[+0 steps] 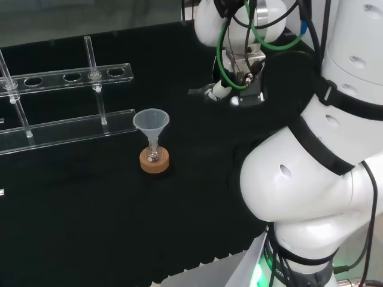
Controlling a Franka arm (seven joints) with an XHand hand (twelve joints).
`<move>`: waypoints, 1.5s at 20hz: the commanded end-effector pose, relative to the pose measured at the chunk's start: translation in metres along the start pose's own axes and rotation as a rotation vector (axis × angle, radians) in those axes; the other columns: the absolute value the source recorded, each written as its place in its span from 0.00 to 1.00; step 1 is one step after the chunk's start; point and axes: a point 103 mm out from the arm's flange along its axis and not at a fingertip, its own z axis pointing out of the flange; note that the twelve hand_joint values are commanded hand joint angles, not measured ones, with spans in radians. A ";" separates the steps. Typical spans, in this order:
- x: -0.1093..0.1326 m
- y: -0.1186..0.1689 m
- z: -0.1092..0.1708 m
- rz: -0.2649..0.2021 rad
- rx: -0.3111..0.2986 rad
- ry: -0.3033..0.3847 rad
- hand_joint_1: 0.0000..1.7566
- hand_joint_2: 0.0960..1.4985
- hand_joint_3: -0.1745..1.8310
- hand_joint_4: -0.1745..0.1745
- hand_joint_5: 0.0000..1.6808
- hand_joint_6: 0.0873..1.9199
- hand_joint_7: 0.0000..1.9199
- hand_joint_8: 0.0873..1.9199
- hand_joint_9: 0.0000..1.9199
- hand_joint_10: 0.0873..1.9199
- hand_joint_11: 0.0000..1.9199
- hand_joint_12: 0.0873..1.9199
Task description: Pour all the NaCl from the weighing funnel into the round-bottom flask.
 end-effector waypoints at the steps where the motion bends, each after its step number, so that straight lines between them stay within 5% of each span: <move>1: -0.001 -0.008 -0.009 0.046 -0.009 0.022 0.64 0.48 0.26 1.00 0.84 0.12 0.83 0.00 0.57 0.06 0.04 0.82; 12: 0.013 -0.025 -0.025 0.037 -0.049 0.051 0.64 0.48 0.26 1.00 0.84 0.12 0.83 0.00 0.57 0.06 0.03 0.82; 24: -0.003 -0.042 -0.054 -0.113 -0.039 0.038 0.64 0.49 0.26 1.00 0.84 0.12 0.83 0.00 0.56 0.06 0.03 0.82; 30: 0.024 -0.054 -0.055 -0.189 -0.034 0.013 0.64 0.49 0.26 1.00 0.83 0.12 0.83 0.00 0.56 0.06 0.03 0.82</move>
